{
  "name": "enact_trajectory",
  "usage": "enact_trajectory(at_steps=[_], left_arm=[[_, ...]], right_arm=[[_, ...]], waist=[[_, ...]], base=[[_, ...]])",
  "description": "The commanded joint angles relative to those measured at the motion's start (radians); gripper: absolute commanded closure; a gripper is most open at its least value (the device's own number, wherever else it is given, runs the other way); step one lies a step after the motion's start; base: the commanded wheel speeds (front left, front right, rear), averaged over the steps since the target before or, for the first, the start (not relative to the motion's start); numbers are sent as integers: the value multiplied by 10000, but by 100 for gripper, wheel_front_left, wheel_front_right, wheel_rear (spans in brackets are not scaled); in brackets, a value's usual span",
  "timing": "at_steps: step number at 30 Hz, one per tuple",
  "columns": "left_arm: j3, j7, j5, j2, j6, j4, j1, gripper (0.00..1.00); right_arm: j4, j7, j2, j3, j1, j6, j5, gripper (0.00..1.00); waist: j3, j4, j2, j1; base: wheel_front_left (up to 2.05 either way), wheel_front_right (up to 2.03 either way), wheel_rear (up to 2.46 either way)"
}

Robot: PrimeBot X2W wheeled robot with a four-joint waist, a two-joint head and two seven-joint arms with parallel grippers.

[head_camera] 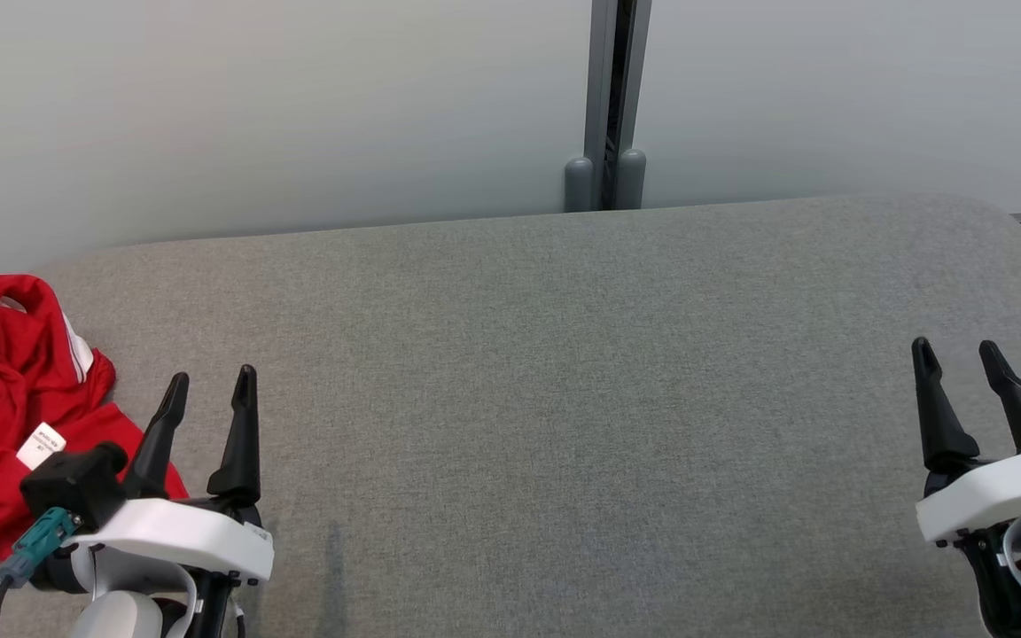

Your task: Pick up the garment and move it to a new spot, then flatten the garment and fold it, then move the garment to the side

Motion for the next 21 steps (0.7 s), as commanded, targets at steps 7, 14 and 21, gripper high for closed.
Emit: enact_trajectory(at_steps=[7, 14, 21], left_arm=[[148, -16, 756, 65, 139, -17, 123, 0], [183, 63, 1403, 124, 192, 64, 210, 0], [199, 116, 1823, 76, 197, 143, 309, 0]], right_arm=[[-110, -443, 69, 318, 136, 3, -590, 0], [-134, -654, 234, 420, 327, 3, -907, 0], [-185, -799, 413, 474, 539, 2, -1220, 0]], waist=[[-27, -4, -1, 0], [-38, 14, -1, 0], [-66, 30, -1, 0]], base=[[0, 0, 0], [0, 0, 0], [0, 0, 0]])
